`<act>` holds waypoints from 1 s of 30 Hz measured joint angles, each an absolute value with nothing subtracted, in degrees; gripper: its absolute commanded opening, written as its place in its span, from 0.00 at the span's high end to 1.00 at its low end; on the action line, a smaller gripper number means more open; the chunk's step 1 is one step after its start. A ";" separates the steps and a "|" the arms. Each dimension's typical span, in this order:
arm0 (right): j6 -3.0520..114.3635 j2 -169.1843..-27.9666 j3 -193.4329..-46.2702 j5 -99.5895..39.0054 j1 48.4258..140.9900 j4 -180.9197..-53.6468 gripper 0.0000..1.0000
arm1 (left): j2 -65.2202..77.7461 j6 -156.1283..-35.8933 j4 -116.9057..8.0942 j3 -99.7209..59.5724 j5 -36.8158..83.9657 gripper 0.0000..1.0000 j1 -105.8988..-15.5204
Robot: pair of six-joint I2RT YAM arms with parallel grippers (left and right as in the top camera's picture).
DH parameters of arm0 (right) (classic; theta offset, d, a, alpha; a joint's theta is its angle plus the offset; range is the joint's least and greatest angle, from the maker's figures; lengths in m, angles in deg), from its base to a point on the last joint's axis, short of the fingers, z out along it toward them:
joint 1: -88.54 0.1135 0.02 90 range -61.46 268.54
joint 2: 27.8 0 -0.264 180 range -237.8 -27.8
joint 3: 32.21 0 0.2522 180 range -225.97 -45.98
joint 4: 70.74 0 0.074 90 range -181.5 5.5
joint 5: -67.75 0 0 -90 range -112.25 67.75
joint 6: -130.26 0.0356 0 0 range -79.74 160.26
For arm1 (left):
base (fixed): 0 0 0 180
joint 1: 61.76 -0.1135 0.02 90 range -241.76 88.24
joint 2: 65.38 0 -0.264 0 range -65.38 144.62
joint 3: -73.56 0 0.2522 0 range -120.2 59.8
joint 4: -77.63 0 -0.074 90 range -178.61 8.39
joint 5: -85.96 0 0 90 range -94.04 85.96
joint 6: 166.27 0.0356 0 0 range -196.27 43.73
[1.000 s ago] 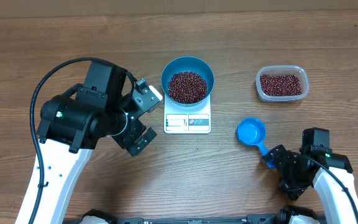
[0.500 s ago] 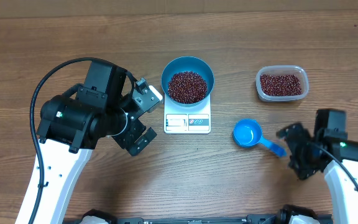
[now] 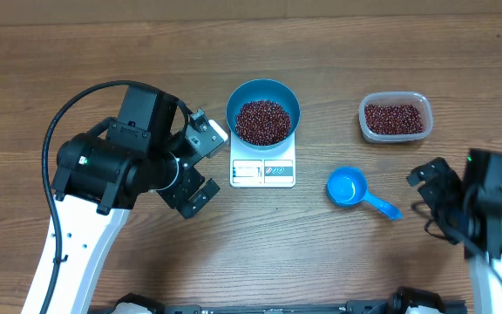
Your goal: Scoop item into bowl and weigh 150g on scale
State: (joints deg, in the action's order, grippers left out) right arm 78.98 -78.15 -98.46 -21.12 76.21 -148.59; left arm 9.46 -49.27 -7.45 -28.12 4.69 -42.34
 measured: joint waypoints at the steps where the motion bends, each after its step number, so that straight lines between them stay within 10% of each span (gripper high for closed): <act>1: 77.64 -75.18 -98.46 -20.55 76.21 -148.05 0.00 | 9.46 -49.29 -7.42 -28.12 4.69 0.01 -42.34; 12: 62.19 -50.44 -96.89 -18.81 79.57 -133.67 0.00 | 9.46 -49.29 -7.45 -28.12 4.69 0.01 -42.34; 30: 53.67 -28.75 -55.43 -24.80 80.93 -98.56 0.00 | 9.46 -49.29 -7.42 -28.12 4.69 0.01 -42.34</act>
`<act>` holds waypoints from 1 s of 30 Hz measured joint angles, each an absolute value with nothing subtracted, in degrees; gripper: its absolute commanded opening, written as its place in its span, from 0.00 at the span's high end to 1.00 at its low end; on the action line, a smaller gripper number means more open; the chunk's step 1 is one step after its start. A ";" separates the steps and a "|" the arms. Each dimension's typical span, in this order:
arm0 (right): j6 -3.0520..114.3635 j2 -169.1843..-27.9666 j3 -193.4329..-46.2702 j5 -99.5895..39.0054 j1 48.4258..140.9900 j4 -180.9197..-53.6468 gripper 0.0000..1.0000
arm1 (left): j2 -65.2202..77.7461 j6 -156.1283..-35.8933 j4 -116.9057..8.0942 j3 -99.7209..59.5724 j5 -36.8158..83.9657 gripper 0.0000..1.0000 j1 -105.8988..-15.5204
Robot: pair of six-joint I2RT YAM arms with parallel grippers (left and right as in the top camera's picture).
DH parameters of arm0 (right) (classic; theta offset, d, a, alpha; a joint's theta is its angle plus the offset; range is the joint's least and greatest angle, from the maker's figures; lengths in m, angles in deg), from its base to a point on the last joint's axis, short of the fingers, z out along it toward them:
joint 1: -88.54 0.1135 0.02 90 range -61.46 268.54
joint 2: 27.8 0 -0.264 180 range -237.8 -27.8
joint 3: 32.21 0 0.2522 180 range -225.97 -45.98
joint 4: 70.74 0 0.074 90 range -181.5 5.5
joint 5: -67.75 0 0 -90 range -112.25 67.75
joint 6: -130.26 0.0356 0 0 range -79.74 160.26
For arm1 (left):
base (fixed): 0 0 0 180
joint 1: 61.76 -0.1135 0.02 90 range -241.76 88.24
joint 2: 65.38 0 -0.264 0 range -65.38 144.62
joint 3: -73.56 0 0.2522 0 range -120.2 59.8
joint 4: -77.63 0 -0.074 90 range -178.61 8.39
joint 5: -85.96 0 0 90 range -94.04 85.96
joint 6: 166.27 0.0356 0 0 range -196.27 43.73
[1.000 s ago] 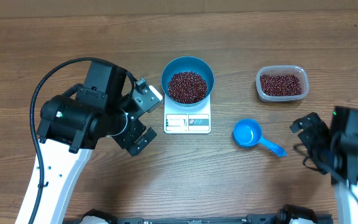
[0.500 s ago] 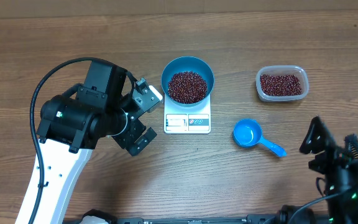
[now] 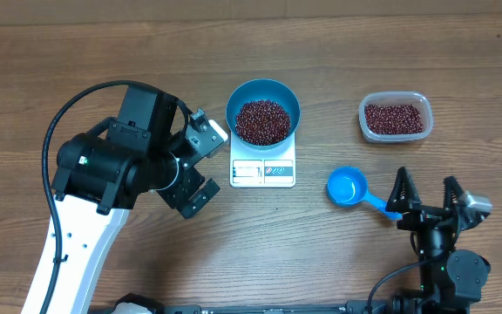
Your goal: Scoop item into bowl and weigh 150g on scale
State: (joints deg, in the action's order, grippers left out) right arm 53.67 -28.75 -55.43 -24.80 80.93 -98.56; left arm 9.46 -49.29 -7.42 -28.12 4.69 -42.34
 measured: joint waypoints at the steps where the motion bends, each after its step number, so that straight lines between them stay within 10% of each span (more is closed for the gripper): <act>1: 53.60 -28.71 -54.95 -24.80 81.12 -98.30 0.00 | 9.46 -49.29 -7.42 -28.12 4.69 0.01 -42.34; 30: 50.50 -28.64 -47.43 -23.46 81.56 -91.42 0.00 | 9.46 -49.29 -7.42 -28.12 4.69 0.01 -42.34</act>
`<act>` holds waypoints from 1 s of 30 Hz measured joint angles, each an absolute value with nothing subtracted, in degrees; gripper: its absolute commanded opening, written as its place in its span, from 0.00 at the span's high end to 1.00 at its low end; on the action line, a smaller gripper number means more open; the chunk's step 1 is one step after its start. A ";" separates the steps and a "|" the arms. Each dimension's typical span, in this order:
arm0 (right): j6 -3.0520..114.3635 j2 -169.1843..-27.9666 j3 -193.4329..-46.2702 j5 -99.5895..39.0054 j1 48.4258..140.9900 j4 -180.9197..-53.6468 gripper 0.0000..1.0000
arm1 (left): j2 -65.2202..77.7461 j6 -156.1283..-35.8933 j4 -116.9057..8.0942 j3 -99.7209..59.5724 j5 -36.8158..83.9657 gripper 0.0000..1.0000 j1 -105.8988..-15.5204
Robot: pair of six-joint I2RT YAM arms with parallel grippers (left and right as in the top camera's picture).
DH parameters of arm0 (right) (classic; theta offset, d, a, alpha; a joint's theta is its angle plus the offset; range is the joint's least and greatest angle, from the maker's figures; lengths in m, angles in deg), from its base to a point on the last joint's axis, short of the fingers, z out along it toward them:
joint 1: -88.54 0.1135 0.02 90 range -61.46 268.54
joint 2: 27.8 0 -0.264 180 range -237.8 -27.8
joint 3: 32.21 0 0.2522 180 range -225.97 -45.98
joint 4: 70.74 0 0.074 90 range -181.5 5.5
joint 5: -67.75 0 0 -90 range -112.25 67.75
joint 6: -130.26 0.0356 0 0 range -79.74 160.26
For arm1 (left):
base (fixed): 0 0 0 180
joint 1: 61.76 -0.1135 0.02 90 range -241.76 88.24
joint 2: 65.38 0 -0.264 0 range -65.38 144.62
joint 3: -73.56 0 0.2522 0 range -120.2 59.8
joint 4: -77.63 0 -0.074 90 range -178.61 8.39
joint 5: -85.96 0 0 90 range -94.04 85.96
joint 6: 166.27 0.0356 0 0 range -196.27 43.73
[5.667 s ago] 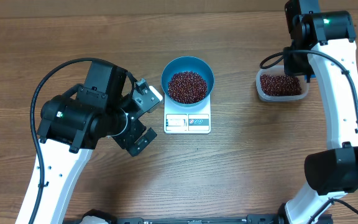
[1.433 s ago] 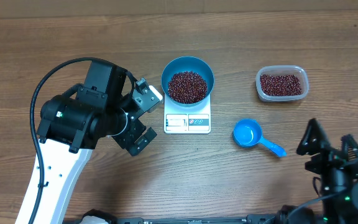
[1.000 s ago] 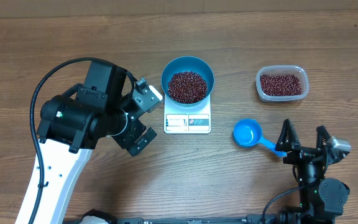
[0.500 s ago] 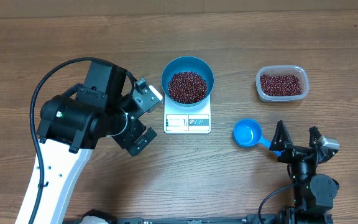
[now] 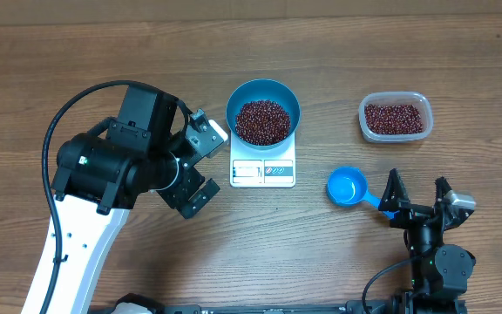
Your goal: Scoop item into bowl and weigh 150g on scale
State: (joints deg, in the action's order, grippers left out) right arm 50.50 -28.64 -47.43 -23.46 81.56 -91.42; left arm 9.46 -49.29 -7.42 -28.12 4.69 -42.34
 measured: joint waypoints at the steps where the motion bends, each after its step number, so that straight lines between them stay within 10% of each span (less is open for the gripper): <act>1: 50.45 -28.64 -47.43 -23.48 81.58 -91.42 0.00 | 9.46 -49.29 -7.42 -28.12 4.69 0.00 -42.34; 15: 50.48 -28.64 -47.43 -23.48 81.58 -91.39 0.00 | 8.55 -49.31 -7.77 -27.96 4.25 0.00 -42.43; 30: 50.43 -28.64 -47.43 -23.48 81.58 -91.37 0.00 | -20.41 -58.84 -40.84 3.64 3.47 0.01 -52.79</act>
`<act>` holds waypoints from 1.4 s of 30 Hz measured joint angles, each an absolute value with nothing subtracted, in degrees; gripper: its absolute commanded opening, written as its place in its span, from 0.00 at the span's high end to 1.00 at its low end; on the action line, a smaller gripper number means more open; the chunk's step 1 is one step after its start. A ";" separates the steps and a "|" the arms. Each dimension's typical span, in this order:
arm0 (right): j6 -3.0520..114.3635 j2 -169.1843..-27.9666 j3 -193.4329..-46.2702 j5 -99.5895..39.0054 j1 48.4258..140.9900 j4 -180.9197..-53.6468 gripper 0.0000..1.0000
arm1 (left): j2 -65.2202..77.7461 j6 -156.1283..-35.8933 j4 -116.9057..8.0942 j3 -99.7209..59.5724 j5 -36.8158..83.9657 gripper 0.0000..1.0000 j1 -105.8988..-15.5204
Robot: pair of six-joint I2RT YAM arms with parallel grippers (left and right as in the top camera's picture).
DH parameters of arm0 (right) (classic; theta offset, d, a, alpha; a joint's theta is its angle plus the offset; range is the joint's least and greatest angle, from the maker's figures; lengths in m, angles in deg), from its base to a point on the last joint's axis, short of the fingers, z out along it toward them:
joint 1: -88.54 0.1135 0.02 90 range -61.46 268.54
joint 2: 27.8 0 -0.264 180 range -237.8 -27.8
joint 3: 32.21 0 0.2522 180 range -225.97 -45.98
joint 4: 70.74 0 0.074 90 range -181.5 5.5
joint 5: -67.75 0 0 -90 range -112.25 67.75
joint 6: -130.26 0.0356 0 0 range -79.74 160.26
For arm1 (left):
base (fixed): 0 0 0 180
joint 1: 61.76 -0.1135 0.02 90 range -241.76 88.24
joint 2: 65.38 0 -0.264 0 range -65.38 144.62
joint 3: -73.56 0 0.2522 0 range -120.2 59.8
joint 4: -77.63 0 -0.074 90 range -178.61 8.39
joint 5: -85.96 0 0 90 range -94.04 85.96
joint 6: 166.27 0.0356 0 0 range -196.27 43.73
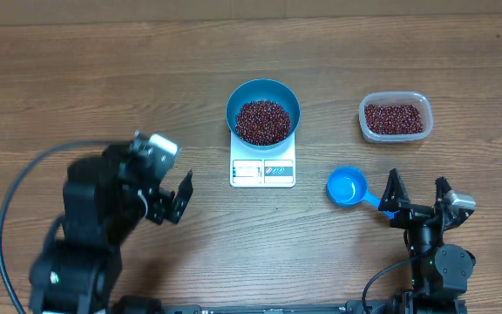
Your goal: Scoop item into bowl and weigh 150g on scale
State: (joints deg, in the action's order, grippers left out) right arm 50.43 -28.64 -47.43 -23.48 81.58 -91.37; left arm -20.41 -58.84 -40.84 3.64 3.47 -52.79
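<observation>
A blue bowl [263, 113] full of red beans stands on the white scale [262, 171] at the middle of the table. The empty blue scoop [349, 187] lies to the right of the scale, its handle pointing toward the front right. My right gripper [417, 199] stands open at the front right, its left finger [391, 197] right by the end of the scoop handle, nothing between the fingers. My left gripper [169, 174] is open at the front left, well apart from the scale and holding nothing.
A clear plastic tub [395, 117] holding red beans sits at the back right. The wooden table [103, 70] shows bare wood at the back left. The left arm's black body fills the front left corner.
My left arm has drawn back from beside the scale toward the front left corner, gripper still open. The right arm, scoop, bowl and tub have not moved.
My right gripper was at the far right edge, away from the scoop. Then it stood open at the front right behind the scoop handle, then slightly closer to it, where it stays. The left arm held beside the scale until now, when it sits lower left.
</observation>
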 measured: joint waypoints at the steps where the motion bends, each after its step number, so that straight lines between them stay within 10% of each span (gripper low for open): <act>1: 50.41 -28.64 -47.43 -23.44 81.58 -91.37 0.00 | -22.56 -59.28 -43.07 6.46 3.49 0.00 -53.22; 20: 50.28 -28.64 -47.43 -23.44 81.58 -91.35 0.00 | -61.33 -69.31 -72.71 50.02 4.06 0.00 -63.82; 42: 50.28 -28.64 -47.43 -23.44 81.56 -91.35 0.00 | -64.52 -69.03 -83.92 58.94 -2.24 0.01 -65.55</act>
State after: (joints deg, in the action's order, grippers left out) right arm 50.28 -28.64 -47.43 -23.44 81.56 -91.35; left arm -64.52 -69.03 -83.92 58.94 -2.24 -65.55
